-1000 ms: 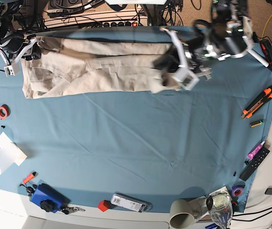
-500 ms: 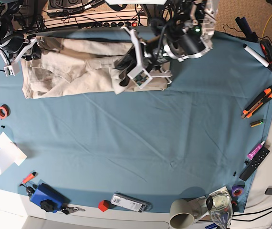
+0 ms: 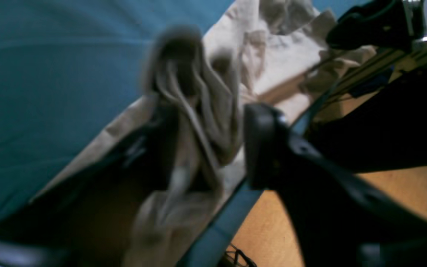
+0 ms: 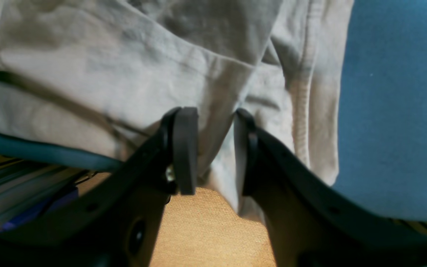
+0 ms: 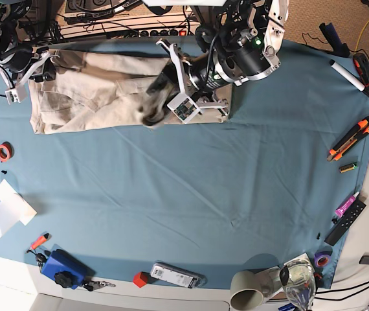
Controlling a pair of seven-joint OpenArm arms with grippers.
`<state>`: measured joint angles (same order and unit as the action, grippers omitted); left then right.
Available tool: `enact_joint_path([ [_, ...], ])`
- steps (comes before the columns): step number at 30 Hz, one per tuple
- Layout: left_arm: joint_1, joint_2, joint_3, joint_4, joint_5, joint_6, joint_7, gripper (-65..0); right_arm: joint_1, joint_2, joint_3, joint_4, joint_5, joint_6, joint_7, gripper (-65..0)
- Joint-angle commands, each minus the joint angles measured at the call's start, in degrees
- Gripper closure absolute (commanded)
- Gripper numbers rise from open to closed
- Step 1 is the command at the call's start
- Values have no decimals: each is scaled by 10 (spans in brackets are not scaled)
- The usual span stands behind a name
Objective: Fold the T-shirt properly
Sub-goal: 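Carry the strip end with the left gripper toward the middle, folding it over, then open the left gripper and grasp the strip's other end with the right gripper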
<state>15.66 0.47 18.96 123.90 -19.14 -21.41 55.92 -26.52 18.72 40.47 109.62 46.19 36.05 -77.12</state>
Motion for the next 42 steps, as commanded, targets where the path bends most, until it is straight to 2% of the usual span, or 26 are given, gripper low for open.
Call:
enact_joint_path([
  [1, -3, 6, 1, 10, -10, -2, -16, -316, 0, 10, 6, 10, 5, 1, 8, -172],
  [7, -3, 6, 1, 24, -10, 3, 0, -313, 0, 10, 6, 10, 5, 1, 8, -172],
  [10, -2, 6, 0, 53, 4, 59, 19, -301, 0, 10, 6, 10, 5, 1, 9, -172],
  [12, 4, 5, 0, 61, 44, 77, 22, -247, 0, 10, 6, 10, 5, 1, 9, -172],
  [15, 15, 0, 0, 60, 96, 101, 30, -126, 0, 10, 6, 10, 5, 1, 9, -172],
  [19, 30, -18, 0, 52, 100, 113, 33, 0, 0, 10, 6, 10, 5, 1, 10, -172],
  [27, 37, -19, 0, -33, 99, 105, 32, 0, 0, 10, 6, 10, 5, 1, 10, -172],
  [30, 37, -19, 0, -76, 60, 63, 44, 0, 0, 10, 6, 10, 5, 1, 11, -172],
  [33, 37, -19, 0, -90, 10, 41, 82, 0, 0, 10, 6, 10, 5, 1, 13, -172],
  [38, 23, -19, 0, -83, 4, 41, 86, 0, 0, 12, 6, 10, 13, 1, 20, -172],
  [42, 7, -19, 0, -44, 4, 66, 102, 0, 6, 13, 19, 17, 50, 1, 17, -172],
])
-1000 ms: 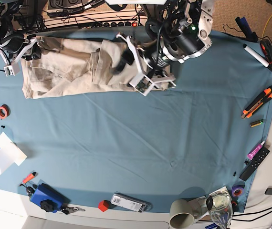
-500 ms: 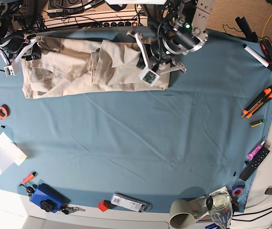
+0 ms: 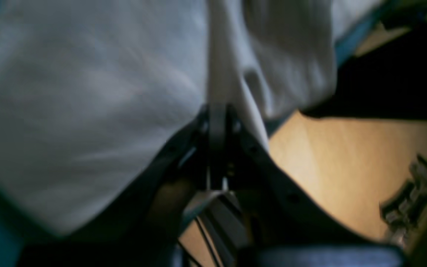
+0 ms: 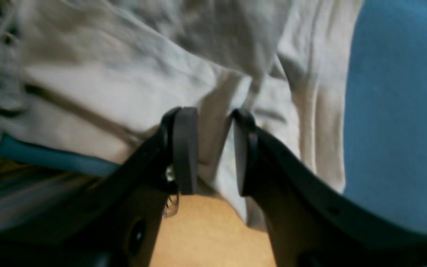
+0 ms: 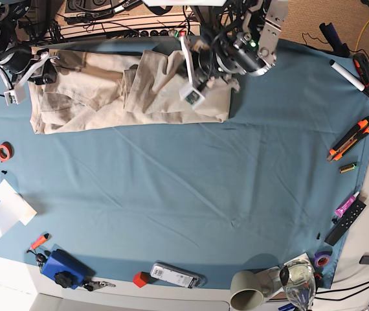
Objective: Fold the T-shirt properly
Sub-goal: 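Open the left gripper and grasp the strip's other end with the right gripper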
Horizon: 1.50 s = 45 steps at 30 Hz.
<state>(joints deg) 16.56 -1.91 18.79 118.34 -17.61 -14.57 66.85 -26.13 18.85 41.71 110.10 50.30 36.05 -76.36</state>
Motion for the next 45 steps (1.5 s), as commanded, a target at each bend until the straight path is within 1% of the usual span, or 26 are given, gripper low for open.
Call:
enact_joint_path([
  [1, -2, 5, 2, 27, -11, -3, -7, 0, 6, 11, 15, 18, 17, 1, 9, -172],
  [3, 2, 5, 2, 54, -11, -3, -9, 0, 16, 11, 37, 35, 31, 1, 9, -172],
  [6, 21, 5, 2, 81, -11, -3, -20, 0, 33, 11, 76, 61, 32, 1, 10, -172],
  [8, 32, 5, 2, 90, -11, -3, -22, 0, 36, 11, 100, 71, 32, 1, 20, -172],
  [9, 36, 5, 2, 91, -11, -3, -22, 0, 36, 11, 109, 73, 32, 1, 30, -172],
  [13, 41, 5, 2, 91, -11, -3, -22, 0, 36, 10, 127, 73, 32, 1, 33, -172],
  [15, 41, 5, 2, 91, -11, -3, -22, 0, 36, 10, 127, 73, 20, 2, 33, -172],
  [19, 41, 5, 2, 91, -11, -3, -23, 0, 35, 10, 127, 73, -28, 7, 31, -173],
  [20, 41, 5, 2, 91, -11, -3, -23, 0, 33, 10, 127, 73, -43, 10, 32, -183],
  [23, 42, 5, 2, 91, -11, -5, -23, 0, 19, 10, 127, 73, -71, 20, 40, -296],
  [25, 45, 5, 2, 91, -11, -12, -24, 0, 1, 10, 127, 73, -84, 24, 57, -349],
  [27, 46, 5, 2, 91, -11, -16, -24, 0, -7, 10, 127, 73, -88, 23, 60, -353],
  [29, 46, 5, 2, 91, -11, -16, -24, 0, -5, 10, 127, 73, -87, 11, 59, -353],
  [32, 46, 5, 2, 91, -11, -16, -24, 0, 6, 10, 127, 72, -77, 9, 75, -352],
  [35, 47, 5, 2, 91, -11, -16, -22, 0, 32, 10, 127, 63, -80, -12, 70, -352],
  [36, 47, 5, 2, 91, -11, -16, -22, 0, 43, 10, 127, 53, -78, -15, 68, -352],
  [38, 47, 5, 2, 91, -11, -16, -22, 0, 66, 10, 127, 29, -65, -14, 56, -352],
  [42, 47, 5, 2, 91, -11, -16, -22, 0, 103, 10, 127, -37, -11, 5, -26, -352],
  [45, 47, 5, 2, 91, -12, -16, -23, 0, 108, 12, 127, -101, 23, 6, -36, -352],
])
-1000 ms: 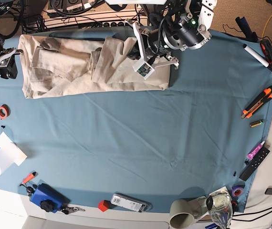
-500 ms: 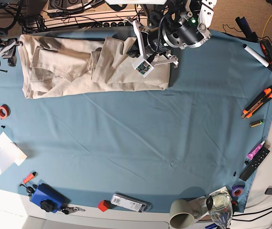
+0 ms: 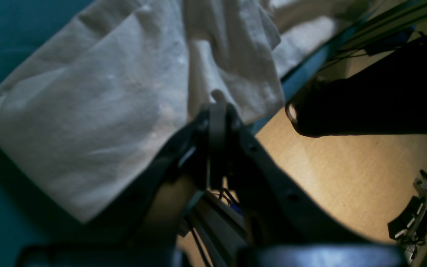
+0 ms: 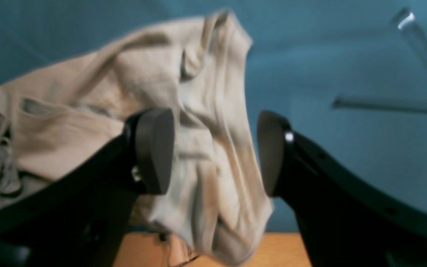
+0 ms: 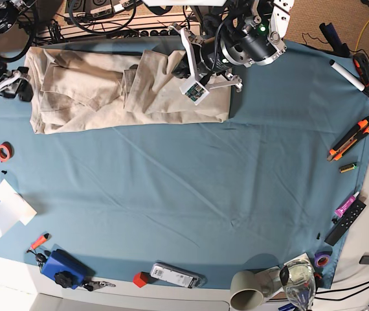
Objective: Fold the T-shirt properly
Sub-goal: 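Open the left gripper and grasp the strip's other end with the right gripper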
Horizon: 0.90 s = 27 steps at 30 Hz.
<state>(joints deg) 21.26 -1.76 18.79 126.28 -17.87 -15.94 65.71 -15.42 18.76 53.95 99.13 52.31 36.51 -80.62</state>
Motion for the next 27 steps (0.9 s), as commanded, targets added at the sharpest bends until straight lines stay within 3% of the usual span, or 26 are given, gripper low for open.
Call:
enact_joint_path([
  [1, 0, 3, 2, 11, -12, -2, -12, 0, 3, 14, 4, -12, 6, 1, 6, -352],
  [6, 0, 3, 2, 11, -19, -7, -13, 0, 3, 35, 4, -99, 6, 35, 6, -352],
  [12, 0, 4, 2, 11, -19, -6, -27, 0, 3, 49, 3, -156, 11, 35, 6, -352],
  [20, 0, 9, 2, 11, -19, -6, -27, 0, 3, 49, -54, -186, 162, 35, 6, -352],
  [27, 0, 10, 2, 11, -19, -6, -27, 0, 3, 49, -55, -186, 217, 35, 6, -352],
])
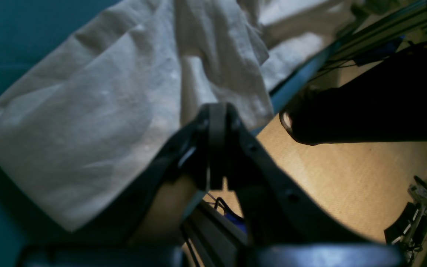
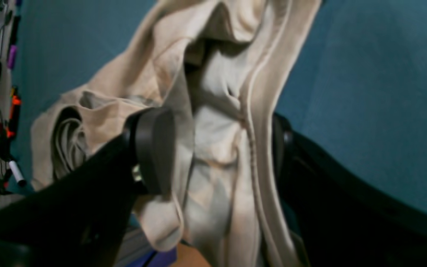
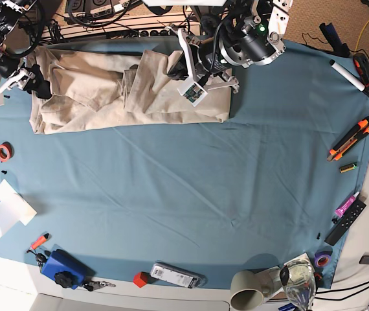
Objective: Fold the T-shirt properly
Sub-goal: 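Open the left gripper and grasp the strip's other end with the right gripper, then fold the strip end with the right gripper over onto the folded part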
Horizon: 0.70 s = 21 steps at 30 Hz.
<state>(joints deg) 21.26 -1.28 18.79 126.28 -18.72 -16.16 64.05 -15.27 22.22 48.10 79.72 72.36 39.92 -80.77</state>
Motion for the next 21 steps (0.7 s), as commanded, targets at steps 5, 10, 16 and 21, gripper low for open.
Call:
enact_joint_path([
  [5, 0, 5, 2, 11, -10, -4, -11, 0, 2, 14, 4, 8, 51, 1, 8, -352],
  [10, 0, 5, 2, 11, -10, -4, -11, 0, 2, 14, 3, 8, 60, 1, 8, -352],
  [16, 0, 5, 2, 11, -10, -4, -15, 0, 2, 13, -15, 8, -14, 1, 8, -352],
  [21, 0, 5, 2, 11, -10, -4, -15, 0, 2, 11, -58, 8, -114, 1, 8, -352],
])
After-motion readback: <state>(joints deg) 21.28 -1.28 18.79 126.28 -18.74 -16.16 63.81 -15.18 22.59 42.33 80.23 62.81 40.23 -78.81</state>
